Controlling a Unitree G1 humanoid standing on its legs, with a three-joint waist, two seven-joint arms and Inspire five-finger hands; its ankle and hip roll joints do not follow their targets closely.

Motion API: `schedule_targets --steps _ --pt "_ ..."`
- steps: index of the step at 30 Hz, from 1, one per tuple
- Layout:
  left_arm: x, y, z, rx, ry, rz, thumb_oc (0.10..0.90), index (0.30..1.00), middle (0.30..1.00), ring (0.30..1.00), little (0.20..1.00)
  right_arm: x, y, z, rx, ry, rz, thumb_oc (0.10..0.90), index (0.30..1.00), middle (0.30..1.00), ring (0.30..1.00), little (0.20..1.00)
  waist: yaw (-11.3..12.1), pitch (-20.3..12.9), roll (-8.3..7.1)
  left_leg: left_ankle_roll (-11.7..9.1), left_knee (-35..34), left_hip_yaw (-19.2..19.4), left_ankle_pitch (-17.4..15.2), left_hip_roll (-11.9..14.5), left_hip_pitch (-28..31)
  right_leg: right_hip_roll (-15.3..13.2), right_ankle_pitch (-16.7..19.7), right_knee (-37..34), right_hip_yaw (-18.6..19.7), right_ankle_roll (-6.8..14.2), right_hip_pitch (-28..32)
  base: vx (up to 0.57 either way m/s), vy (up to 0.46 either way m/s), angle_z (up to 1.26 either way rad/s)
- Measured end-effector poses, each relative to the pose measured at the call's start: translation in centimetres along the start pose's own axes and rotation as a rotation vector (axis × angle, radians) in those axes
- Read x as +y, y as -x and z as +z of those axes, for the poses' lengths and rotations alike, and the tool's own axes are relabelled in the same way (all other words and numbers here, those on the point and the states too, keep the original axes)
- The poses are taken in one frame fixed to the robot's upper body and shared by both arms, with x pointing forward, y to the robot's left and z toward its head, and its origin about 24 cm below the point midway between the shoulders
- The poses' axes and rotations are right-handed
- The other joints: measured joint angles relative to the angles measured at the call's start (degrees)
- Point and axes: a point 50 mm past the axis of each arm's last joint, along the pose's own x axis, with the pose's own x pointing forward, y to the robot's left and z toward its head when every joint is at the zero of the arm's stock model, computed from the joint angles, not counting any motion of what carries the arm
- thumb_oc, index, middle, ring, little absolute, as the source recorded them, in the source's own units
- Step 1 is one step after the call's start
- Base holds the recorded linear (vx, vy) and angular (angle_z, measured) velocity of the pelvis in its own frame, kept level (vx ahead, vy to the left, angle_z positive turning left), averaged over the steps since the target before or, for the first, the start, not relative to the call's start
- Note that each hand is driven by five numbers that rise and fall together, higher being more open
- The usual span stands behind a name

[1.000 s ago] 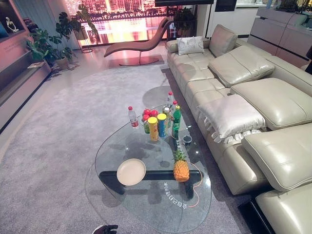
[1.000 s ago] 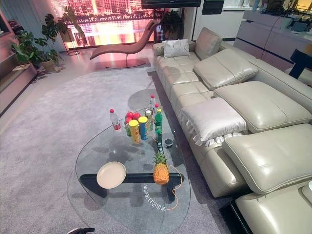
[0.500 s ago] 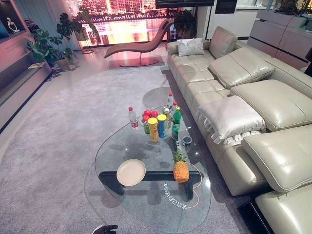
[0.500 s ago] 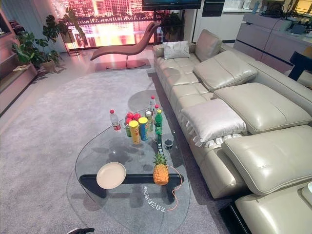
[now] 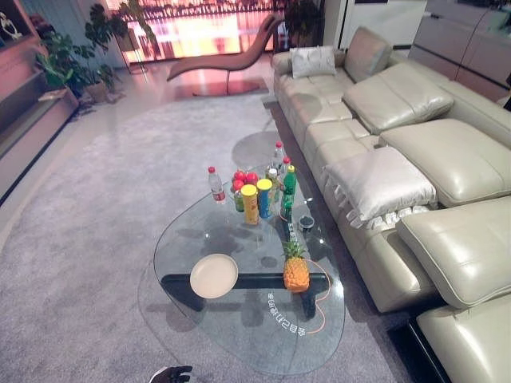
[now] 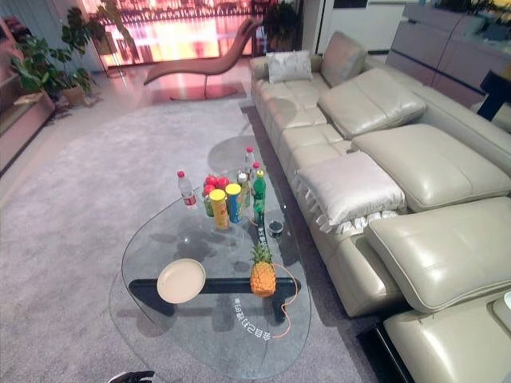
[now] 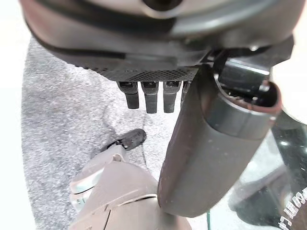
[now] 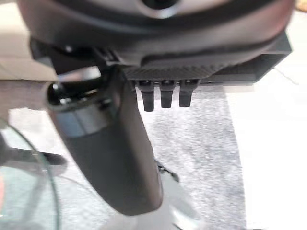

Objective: Pick up the fruit to the plate

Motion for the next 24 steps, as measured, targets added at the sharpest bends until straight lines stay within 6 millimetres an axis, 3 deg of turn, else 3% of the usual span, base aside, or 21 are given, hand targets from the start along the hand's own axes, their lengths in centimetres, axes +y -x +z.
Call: schedule_targets --steps 6,12,16,18,22,24 --pt "0.5 -0.4 4.9 -0.130 -0.005 0.005 0.800 0.900 0.900 0.900 0.900 -1.2 -0.1 3.4 -0.079 -0.010 -0.041 0.800 0.900 0.900 0.900 0.900 -0.22 8.23 2.07 0.69 0.02 -0.75 2.36 -0.70 -6.91 -0.19 2.13 0.02 0.09 -0.32 -6.56 -0.11 0.023 0.03" --pt "0.9 -0.3 7.3 -0.196 0.031 0.011 0.800 0.900 0.900 0.900 0.900 -3.6 0.1 6.6 -0.159 -0.020 -0.102 0.800 0.900 0.900 0.900 0.900 -0.14 14.15 3.02 1.17 0.02 -1.12 2.94 -1.30 -9.63 -0.63 3.00 0.00 1.32 -0.27 -9.68 -0.08 0.010 -0.02" --pt "1.7 -0.1 9.7 -0.253 0.084 0.022 0.800 0.900 0.900 0.900 0.900 -6.3 0.7 9.9 -0.243 -0.042 -0.164 0.800 0.900 0.900 0.900 0.900 -0.13 17.52 2.95 1.62 0.03 -0.74 3.89 -1.56 -13.12 -0.83 4.41 0.03 1.58 -0.35 -13.55 -0.12 0.008 -0.06" --pt "2.6 0.3 12.3 -0.319 0.122 0.030 0.800 0.900 0.900 0.900 0.900 -8.0 1.4 12.3 -0.308 -0.064 -0.207 0.800 0.900 0.900 0.900 0.900 -0.10 20.77 2.81 1.78 0.03 -0.83 4.41 -1.78 -14.78 -1.01 4.98 0.05 1.65 -0.36 -15.18 -0.17 -0.025 0.01" --pt "4.3 1.5 16.5 -0.434 0.162 0.055 0.800 0.900 0.900 0.900 0.900 -9.4 2.8 16.3 -0.437 -0.125 -0.240 0.800 0.900 0.900 0.900 0.900 -0.05 25.39 2.11 2.00 0.06 -1.16 5.31 -1.88 -17.24 -1.05 5.80 0.07 1.64 -0.54 -17.55 -0.13 -0.055 0.02" --pt "4.7 2.0 18.0 -0.478 0.188 0.055 0.800 0.900 0.900 0.900 0.900 -9.7 3.4 17.6 -0.488 -0.138 -0.251 0.800 0.900 0.900 0.900 0.900 -0.07 25.69 1.94 1.98 0.09 -1.47 5.61 -1.91 -19.17 -1.05 6.00 0.08 1.59 -0.59 -19.31 -0.12 -0.068 0.03"
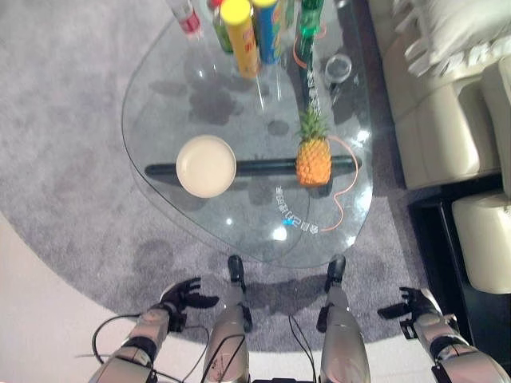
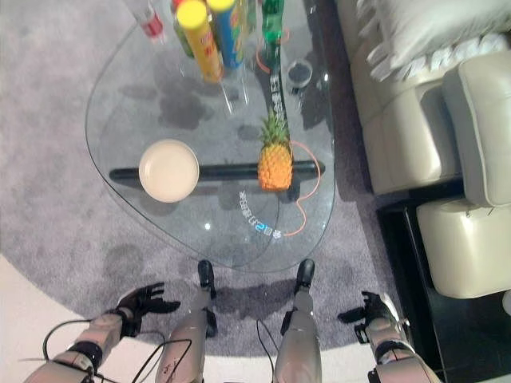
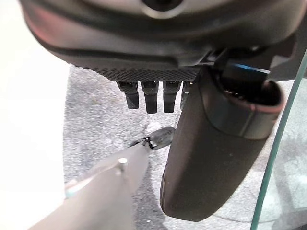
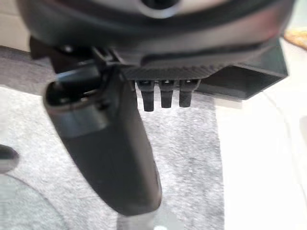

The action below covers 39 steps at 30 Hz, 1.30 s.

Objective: Pick up the fruit to the plate

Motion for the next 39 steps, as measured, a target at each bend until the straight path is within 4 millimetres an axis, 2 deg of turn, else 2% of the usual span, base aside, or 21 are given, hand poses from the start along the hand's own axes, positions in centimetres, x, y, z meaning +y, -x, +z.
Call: schedule_targets --steps 5,11,17,24,33,39 --pt "0.2 -0.4 2.7 -0.069 0.089 0.009 0.800 0.900 0.900 0.900 0.900 -0.5 -0.2 2.6 -0.080 -0.057 -0.046 0.800 0.900 0.900 0.900 0.900 0.08 0.71 -0.77 -0.09 1.14 -0.24 0.14 0.03 -2.83 -0.09 0.14 1.06 0.01 -0.06 -2.68 -0.09 -0.045 0.01" --pt "0.4 -0.5 5.4 -0.146 0.169 0.067 0.800 0.900 0.900 0.900 0.900 -1.4 -0.1 5.8 -0.209 -0.122 -0.131 0.800 0.900 0.900 0.900 0.900 -0.03 1.14 -1.55 0.44 5.92 -1.06 -0.26 0.05 -10.00 -0.64 -1.28 7.28 1.27 -0.44 -10.76 -0.07 -0.045 -0.01" --pt "1.0 -0.4 5.5 -0.158 0.278 0.142 0.800 0.900 0.900 0.900 0.900 -1.6 0.2 7.4 -0.288 -0.147 -0.176 0.800 0.900 0.900 0.900 0.900 0.17 1.31 -2.20 0.77 11.81 -2.41 -1.47 0.44 -16.08 -1.07 -5.03 16.34 2.82 -1.15 -18.19 -0.03 -0.031 0.02" --pt "1.6 -0.3 5.5 -0.167 0.372 0.179 0.800 0.900 0.900 0.900 0.900 -1.7 0.4 8.8 -0.345 -0.153 -0.197 0.800 0.900 0.900 0.900 0.900 0.01 1.49 -2.56 0.53 15.68 -3.62 -1.89 0.67 -21.66 -1.35 -5.92 21.67 3.32 -1.89 -24.26 0.00 -0.003 0.02" --pt "1.5 -0.3 5.9 -0.181 0.368 0.165 0.800 0.900 0.900 0.900 0.900 -1.9 0.7 10.9 -0.408 -0.156 -0.213 0.800 0.900 0.900 0.900 0.900 0.09 1.53 -2.63 0.50 16.87 -4.09 -1.93 0.65 -24.08 -1.47 -6.15 23.09 3.71 -2.03 -26.63 0.00 0.000 0.00" --pt "1.4 -0.3 6.0 -0.184 0.367 0.165 0.800 0.900 0.900 0.900 0.900 -2.6 1.0 11.7 -0.426 -0.254 -0.296 0.800 0.900 0.900 0.900 0.900 0.16 1.53 -2.62 0.65 16.87 -4.23 -1.84 0.57 -24.12 -1.63 -6.74 23.70 3.62 -2.08 -26.86 0.00 0.000 0.00"
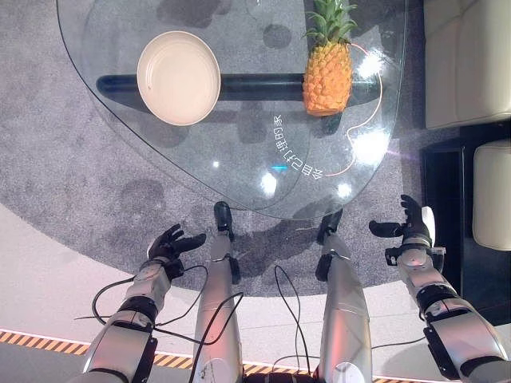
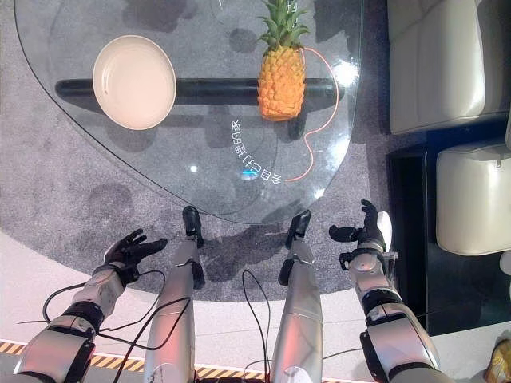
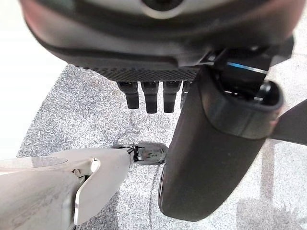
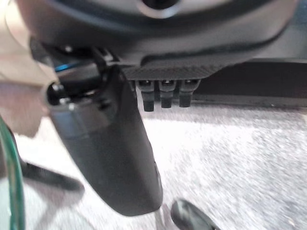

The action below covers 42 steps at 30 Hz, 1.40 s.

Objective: Pick up the fruit to the plate

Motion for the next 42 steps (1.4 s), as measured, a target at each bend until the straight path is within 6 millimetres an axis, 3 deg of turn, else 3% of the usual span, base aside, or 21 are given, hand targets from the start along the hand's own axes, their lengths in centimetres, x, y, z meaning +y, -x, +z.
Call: schedule_targets --steps 6,12,19,28,36,42 --pt "-0.2 0.0 0.0 -0.015 -0.022 -0.009 0.800 0.900 0.900 0.900 0.900 -2.1 -0.6 1.8 -0.036 -0.202 -0.212 0.800 0.900 0.900 0.900 0.900 -0.03 0.00 0.01 -0.03 0.00 -0.02 -0.06 -0.03 0.00 -0.03 -0.12 0.03 -0.06 0.02 -0.03 0.00 0.000 0.00" --pt "-0.4 0.0 0.0 -0.027 -0.014 -0.016 0.800 0.900 0.900 0.900 0.900 -3.9 -0.8 6.4 -0.196 -0.357 -0.339 0.800 0.900 0.900 0.900 0.900 -0.13 0.01 0.02 -0.02 -0.03 -0.02 -0.07 -0.07 -0.07 -0.06 -0.13 -0.02 -0.34 0.00 -0.12 0.00 0.006 0.00" --pt "-1.0 0.1 0.1 -0.041 -0.038 -0.037 0.800 0.900 0.900 0.900 0.900 -4.1 0.8 12.8 -0.418 -0.524 -0.387 0.800 0.900 0.900 0.900 0.900 -0.13 0.02 0.04 0.16 -0.09 0.09 -0.22 -0.36 -0.32 -0.34 -0.16 -0.09 -0.30 0.04 -0.40 -0.01 0.036 0.01" --pt "-1.1 0.1 0.0 -0.045 -0.034 -0.040 0.800 0.900 0.900 0.900 0.900 -3.3 3.6 17.9 -0.667 -0.543 -0.324 0.800 0.900 0.900 0.900 0.900 0.05 0.03 0.06 0.37 -0.07 0.32 -0.49 -0.94 -0.25 -0.89 0.09 -0.18 -0.28 0.17 -0.32 0.00 0.013 0.01" --pt "-1.2 0.2 -0.3 -0.039 -0.033 -0.042 0.800 0.900 0.900 0.900 0.900 -2.0 6.1 20.3 -0.788 -0.543 -0.235 0.800 0.900 0.900 0.900 0.900 0.18 0.04 0.08 0.34 -0.08 0.63 -0.46 -0.96 0.47 -0.98 0.12 -0.14 -0.18 0.17 0.15 0.00 0.004 0.00" --pt "-1.9 0.3 -1.2 -0.020 -0.029 -0.060 0.800 0.900 0.900 0.900 0.900 -0.9 6.4 20.3 -0.781 -0.524 -0.188 0.800 0.900 0.900 0.900 0.900 0.49 0.11 0.22 0.40 -0.31 1.24 -0.49 -1.14 1.25 -1.12 0.16 -0.08 0.44 0.16 0.36 0.00 0.005 -0.01"
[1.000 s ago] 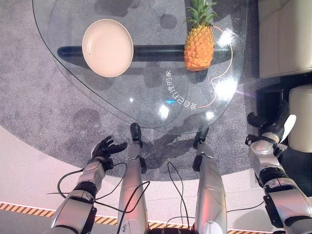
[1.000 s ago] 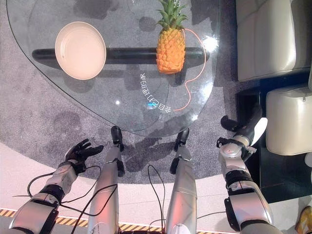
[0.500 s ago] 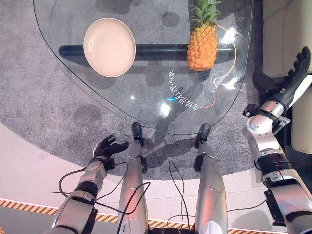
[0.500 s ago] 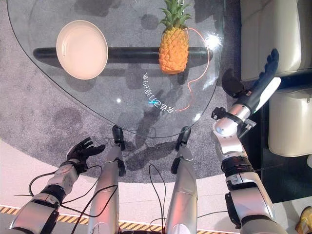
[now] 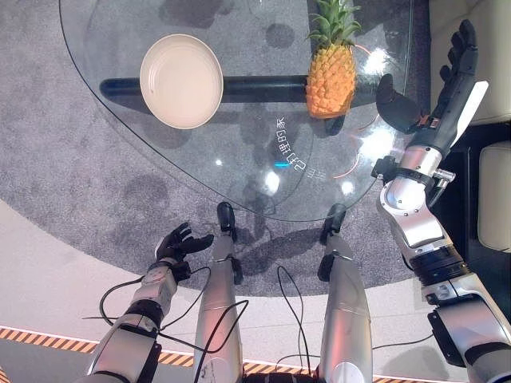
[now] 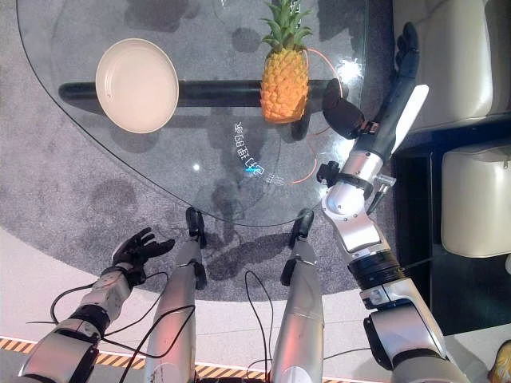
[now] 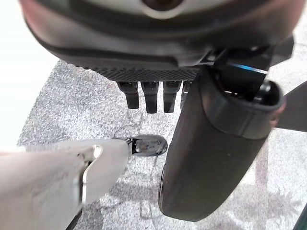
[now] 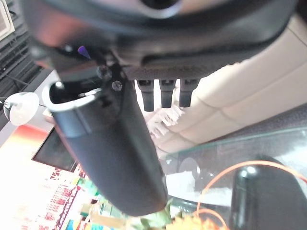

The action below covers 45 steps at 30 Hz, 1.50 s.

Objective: Pick up the fruit to the plate

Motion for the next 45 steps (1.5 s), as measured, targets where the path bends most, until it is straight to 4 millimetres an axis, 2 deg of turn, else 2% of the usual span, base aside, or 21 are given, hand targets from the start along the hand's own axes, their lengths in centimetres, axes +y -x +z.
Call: schedule_targets --steps 3,8,17,24,37,45 --pt "-0.4 0.1 -0.5 0.009 0.006 -0.010 0.800 0.900 0.900 0.900 0.900 0.7 0.5 0.1 0.011 -0.007 0.038 0.800 0.900 0.900 0.900 0.900 0.03 0.01 0.06 0.05 -0.93 0.39 0.02 -0.07 1.27 -0.04 -0.08 -0.07 0.23 0.11 0.59 0.00 0.003 -0.01" --pt "-0.5 0.3 -1.3 0.020 0.002 -0.011 0.800 0.900 0.900 0.900 0.900 1.7 0.9 1.4 -0.010 -0.058 0.076 0.800 0.900 0.900 0.900 0.900 0.21 0.01 0.16 -0.04 -1.70 0.92 0.15 -0.07 2.13 -0.05 -0.24 -0.02 0.49 0.22 0.83 0.01 0.003 -0.02" --pt "-1.0 0.3 -1.6 0.025 0.007 -0.022 0.800 0.900 0.900 0.900 0.900 2.4 1.5 1.0 0.027 -0.028 0.118 0.800 0.900 0.900 0.900 0.900 1.04 -0.01 0.38 -0.05 -2.07 1.10 0.16 -0.32 3.25 -0.32 -0.38 0.05 0.50 0.39 1.68 0.00 0.000 0.00" --pt "-1.2 0.4 -1.7 0.026 0.007 -0.027 0.800 0.900 0.900 0.900 0.900 2.7 1.6 1.4 0.040 -0.056 0.152 0.800 0.900 0.900 0.900 0.900 0.98 0.03 1.06 -0.02 -2.08 1.09 0.19 -0.36 3.34 -0.35 -0.41 0.08 0.51 0.42 1.77 0.00 0.000 0.00" --pt "-1.2 0.4 -1.8 0.027 0.005 -0.028 0.800 0.900 0.900 0.900 0.900 3.7 2.6 0.3 0.165 -0.067 0.226 0.800 0.900 0.900 0.900 0.900 1.01 0.03 1.08 0.08 -2.07 1.10 0.32 -0.52 3.44 -0.57 -0.41 0.30 0.51 0.43 1.80 0.00 0.000 0.00" --pt "-1.2 0.4 -1.8 0.029 0.001 -0.030 0.800 0.900 0.900 0.900 0.900 3.9 3.3 -1.8 0.293 -0.048 0.241 0.800 0.900 0.900 0.900 0.900 1.06 0.03 1.08 0.15 -2.10 0.89 0.46 -0.69 3.48 -0.78 -0.79 0.87 0.47 0.46 1.76 0.00 0.000 0.00"
